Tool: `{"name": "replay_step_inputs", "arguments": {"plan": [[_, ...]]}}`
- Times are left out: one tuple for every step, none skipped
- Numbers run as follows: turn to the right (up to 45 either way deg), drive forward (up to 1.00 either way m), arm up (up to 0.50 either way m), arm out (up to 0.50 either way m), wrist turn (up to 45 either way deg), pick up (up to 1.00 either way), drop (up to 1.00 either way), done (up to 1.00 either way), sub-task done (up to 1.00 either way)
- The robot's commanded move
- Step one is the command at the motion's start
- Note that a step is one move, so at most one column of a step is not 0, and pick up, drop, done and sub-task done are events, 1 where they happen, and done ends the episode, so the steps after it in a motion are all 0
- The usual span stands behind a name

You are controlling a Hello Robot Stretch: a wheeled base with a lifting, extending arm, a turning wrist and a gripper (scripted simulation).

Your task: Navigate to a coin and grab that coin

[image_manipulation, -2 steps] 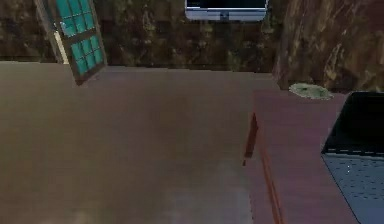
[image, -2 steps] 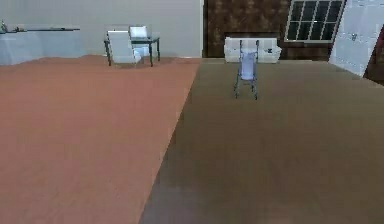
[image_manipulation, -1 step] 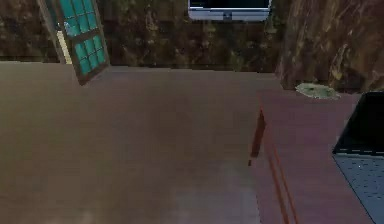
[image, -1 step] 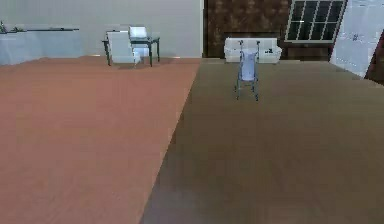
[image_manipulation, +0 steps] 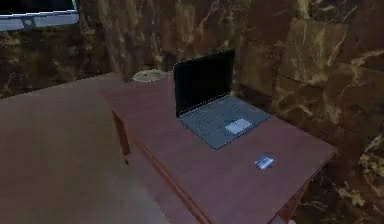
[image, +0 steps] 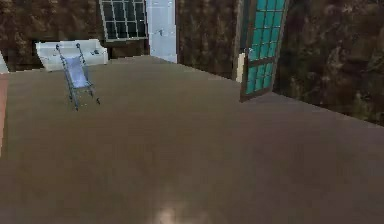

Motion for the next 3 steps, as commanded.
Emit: {"name": "replay_step_inputs", "arguments": {"plan": [[39.0,0.00,0.00,0.00,0.0,0.00,0.00,0.00,0.00],[0.0,0.70,0.00,0.00,0.0,0.00,0.00,0.00,0.00],[30.0,0.00,0.00,0.00,0.0,0.00,0.00,0.00,0.00]]}}
